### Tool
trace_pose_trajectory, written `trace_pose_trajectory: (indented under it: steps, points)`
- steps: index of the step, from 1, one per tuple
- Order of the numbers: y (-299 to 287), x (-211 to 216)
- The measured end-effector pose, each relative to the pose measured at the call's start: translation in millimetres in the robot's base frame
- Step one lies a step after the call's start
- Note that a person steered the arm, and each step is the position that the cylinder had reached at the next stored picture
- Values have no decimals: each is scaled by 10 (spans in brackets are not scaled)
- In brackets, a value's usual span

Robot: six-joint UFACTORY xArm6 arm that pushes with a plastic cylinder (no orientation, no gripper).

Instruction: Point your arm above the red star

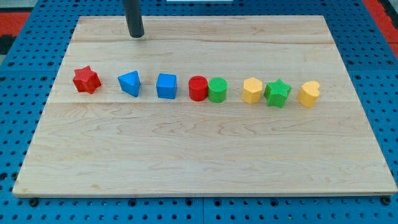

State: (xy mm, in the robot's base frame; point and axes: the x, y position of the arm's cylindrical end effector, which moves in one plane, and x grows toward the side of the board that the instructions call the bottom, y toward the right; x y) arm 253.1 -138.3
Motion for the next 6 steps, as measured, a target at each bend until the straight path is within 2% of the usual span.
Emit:
trace_pose_trajectory:
  steps: [2,4,6]
  points:
    - [-106,5]
    - [-528,579]
    - [-910,600]
